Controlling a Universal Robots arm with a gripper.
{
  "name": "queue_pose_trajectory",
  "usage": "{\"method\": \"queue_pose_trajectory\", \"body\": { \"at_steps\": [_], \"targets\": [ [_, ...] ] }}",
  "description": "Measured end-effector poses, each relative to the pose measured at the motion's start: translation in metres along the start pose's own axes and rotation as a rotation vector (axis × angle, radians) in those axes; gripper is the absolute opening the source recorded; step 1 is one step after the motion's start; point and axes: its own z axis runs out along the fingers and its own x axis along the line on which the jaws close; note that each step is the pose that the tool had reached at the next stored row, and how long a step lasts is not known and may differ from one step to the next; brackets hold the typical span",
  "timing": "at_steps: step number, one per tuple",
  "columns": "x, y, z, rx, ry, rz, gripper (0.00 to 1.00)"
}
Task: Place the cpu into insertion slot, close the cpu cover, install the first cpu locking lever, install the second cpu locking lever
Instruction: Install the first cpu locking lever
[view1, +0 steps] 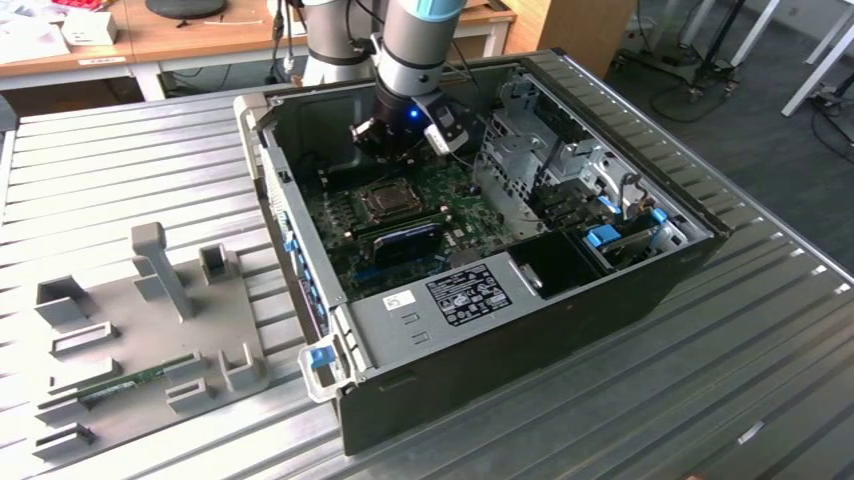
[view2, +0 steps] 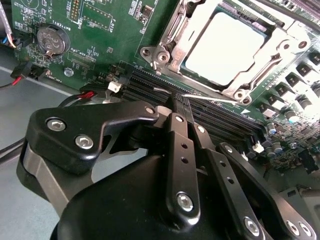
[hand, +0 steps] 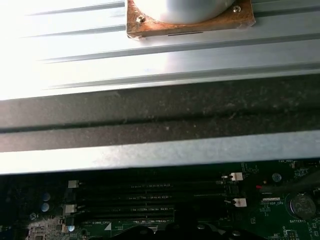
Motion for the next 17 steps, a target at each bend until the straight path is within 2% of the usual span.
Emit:
{"method": "queue_pose_trajectory", "body": {
  "at_steps": [7,12,17],
  "targets": [
    [0.0003,-0.0006,-0.0003,0.0023,-0.0003,0.000,0.10],
    [0.0001,-0.0021,-0.0006,0.0137,-0.0011,0.000,0.10],
    [0.0001,-0.0020,-0.0005,0.0137,-0.0014,0.000,0.10]
  ]
}}
